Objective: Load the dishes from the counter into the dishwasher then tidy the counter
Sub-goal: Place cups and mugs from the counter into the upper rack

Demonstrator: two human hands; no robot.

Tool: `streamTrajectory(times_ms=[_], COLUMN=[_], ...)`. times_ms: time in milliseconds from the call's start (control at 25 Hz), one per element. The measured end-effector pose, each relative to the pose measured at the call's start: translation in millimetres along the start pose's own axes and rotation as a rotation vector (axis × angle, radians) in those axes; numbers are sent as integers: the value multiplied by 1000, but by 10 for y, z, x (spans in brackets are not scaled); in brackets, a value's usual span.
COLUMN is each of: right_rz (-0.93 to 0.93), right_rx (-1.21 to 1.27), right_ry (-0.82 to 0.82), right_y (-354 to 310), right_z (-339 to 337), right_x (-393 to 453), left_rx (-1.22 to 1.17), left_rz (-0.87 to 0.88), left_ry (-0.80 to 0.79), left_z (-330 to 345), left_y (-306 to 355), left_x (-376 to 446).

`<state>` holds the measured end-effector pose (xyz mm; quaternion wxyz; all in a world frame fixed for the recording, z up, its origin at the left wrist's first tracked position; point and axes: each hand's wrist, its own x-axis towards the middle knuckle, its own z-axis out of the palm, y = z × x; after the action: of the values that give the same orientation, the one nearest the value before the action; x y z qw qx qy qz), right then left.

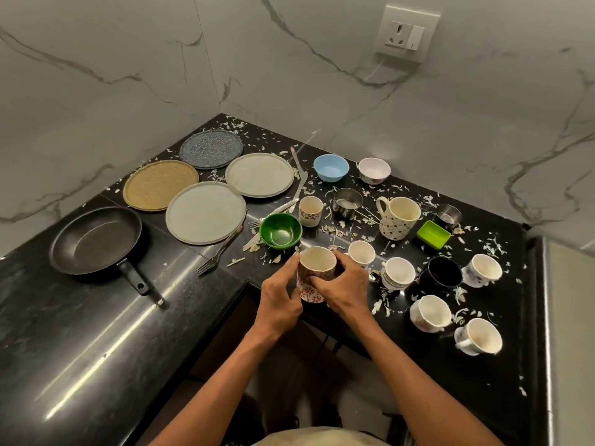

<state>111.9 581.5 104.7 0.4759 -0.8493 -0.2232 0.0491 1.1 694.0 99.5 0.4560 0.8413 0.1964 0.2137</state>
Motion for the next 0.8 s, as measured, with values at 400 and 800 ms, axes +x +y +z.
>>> streamTrajectory(times_ms=[400, 800], right_rz=[440, 412], right_rx=[182, 357], right_ry=[176, 382], right_y=[131, 427], right_z=[-465, -1084], right_x=[-675, -1847], left_rx=[-333, -512], left_rz=[-178, -387], left_ry=[-346, -613], left_z=[201, 800], left_y=[61, 632], left_x=[-379, -768])
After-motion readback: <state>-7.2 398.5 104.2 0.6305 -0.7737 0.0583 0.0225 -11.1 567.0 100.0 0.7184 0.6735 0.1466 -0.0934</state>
